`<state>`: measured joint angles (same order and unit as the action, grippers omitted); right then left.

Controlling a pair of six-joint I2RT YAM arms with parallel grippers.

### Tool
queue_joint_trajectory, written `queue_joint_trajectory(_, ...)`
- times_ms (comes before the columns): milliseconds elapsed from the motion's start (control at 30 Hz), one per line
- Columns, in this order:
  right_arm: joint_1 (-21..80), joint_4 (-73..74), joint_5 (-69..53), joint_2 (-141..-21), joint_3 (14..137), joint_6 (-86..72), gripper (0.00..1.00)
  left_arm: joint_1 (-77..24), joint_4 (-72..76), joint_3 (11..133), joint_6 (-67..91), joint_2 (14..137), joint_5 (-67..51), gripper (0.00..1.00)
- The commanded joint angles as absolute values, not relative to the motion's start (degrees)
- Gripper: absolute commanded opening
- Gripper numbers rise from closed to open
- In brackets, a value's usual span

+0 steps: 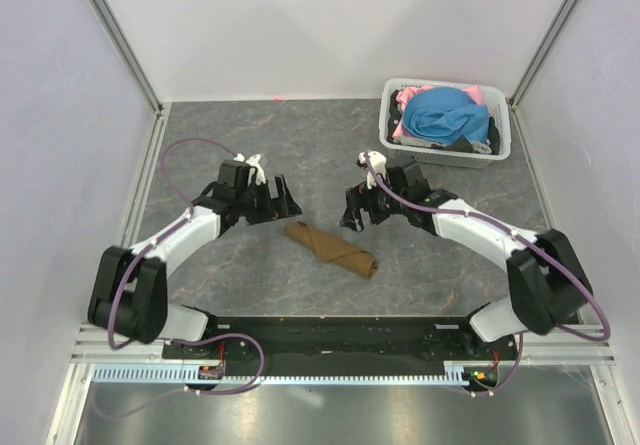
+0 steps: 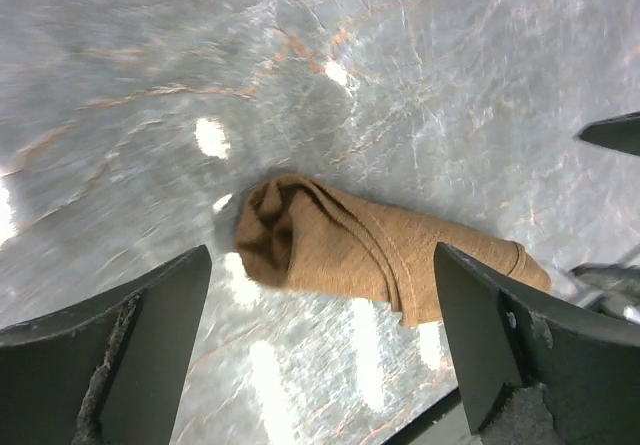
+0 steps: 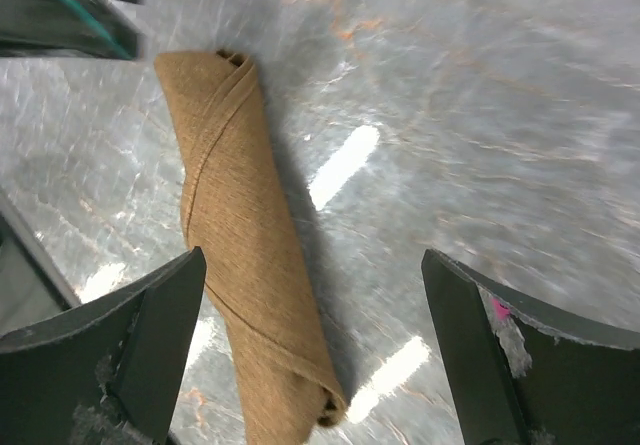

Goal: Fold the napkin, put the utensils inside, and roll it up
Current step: Roll the napkin with the utensil

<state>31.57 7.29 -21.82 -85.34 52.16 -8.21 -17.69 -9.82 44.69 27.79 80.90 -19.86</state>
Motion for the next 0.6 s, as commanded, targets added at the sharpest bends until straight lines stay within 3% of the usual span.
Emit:
queue_joint_trajectory(0, 31.11, 1.07, -14.43, -77.54, 47.82, -9.23, 0.98, -16.53, -18.27, 47.63, 25.66, 72.53, -12.59, 1.0)
queue_joint_trajectory(333, 31.02, -5.62, 4.02, -51.89, 32.01, -8.09, 0.98, -15.64, -21.8, 47.2, 18.29, 47.21, -2.99, 1.0)
queue_joint_trajectory(567, 30.85, -3.34, 6.42, -47.99, 30.59, -7.29, 0.98, -15.64, -21.27, 43.69, 18.28, 40.43, -1.05, 1.0)
